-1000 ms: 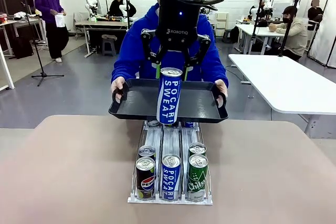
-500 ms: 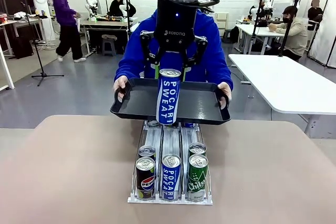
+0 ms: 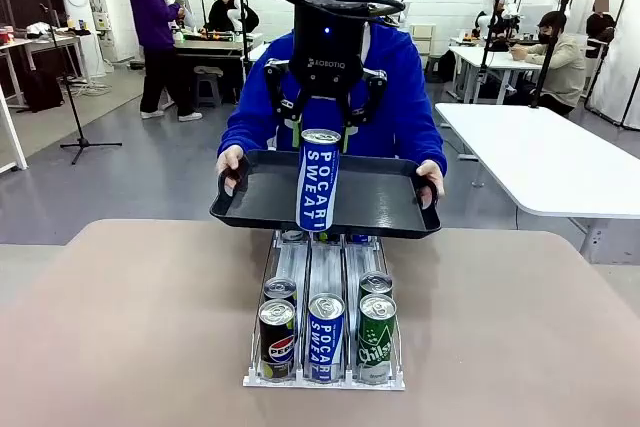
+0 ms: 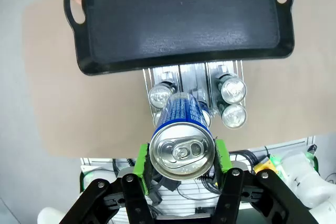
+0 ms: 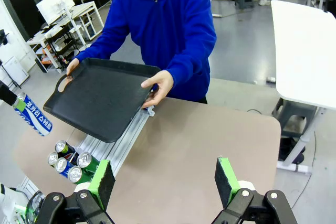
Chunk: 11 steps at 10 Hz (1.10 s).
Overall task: Retrieve and hand over the desired beverage to the person.
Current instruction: Place the picked can on the Handle tray extended by the person.
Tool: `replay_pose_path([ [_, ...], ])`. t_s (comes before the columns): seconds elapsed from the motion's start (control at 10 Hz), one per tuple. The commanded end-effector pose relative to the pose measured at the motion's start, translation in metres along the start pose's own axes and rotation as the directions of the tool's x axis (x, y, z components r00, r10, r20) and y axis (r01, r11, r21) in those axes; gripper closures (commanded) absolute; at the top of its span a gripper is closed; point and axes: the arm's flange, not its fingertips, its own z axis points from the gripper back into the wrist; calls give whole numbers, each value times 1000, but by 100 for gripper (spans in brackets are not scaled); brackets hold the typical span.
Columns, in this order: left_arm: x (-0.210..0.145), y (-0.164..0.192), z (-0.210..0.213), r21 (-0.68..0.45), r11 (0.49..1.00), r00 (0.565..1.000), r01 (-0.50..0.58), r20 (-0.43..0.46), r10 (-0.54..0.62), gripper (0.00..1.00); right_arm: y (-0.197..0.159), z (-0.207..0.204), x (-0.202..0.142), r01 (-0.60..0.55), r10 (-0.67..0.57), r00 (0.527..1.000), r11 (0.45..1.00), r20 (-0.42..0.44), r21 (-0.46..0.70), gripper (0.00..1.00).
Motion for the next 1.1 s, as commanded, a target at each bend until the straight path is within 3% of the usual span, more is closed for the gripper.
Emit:
replay_pose_path([
  [0.0,25,5,-4,-1,1000,999,-8,36,8,42,-1,-2,0,-3,2,1000,1000,5,27,0],
  [0.5,98,75,-6,-136,987,996,-91,12,94,42,-1,-2,0,-3,2,1000,1000,5,27,0],
  [0.6,100,80,-3,-154,980,992,-126,-28,123,42,-1,-2,0,-3,2,1000,1000,5,27,0],
  [0.7,100,84,0,-105,985,990,-137,29,141,42,-1,-2,0,-3,2,1000,1000,5,27,0],
  [0.8,97,84,5,-106,977,983,-183,9,185,42,-1,-2,0,-3,2,1000,1000,5,27,0],
  [1.0,103,90,-11,-113,985,991,-134,6,135,42,-1,-2,0,-3,2,1000,1000,5,27,0],
])
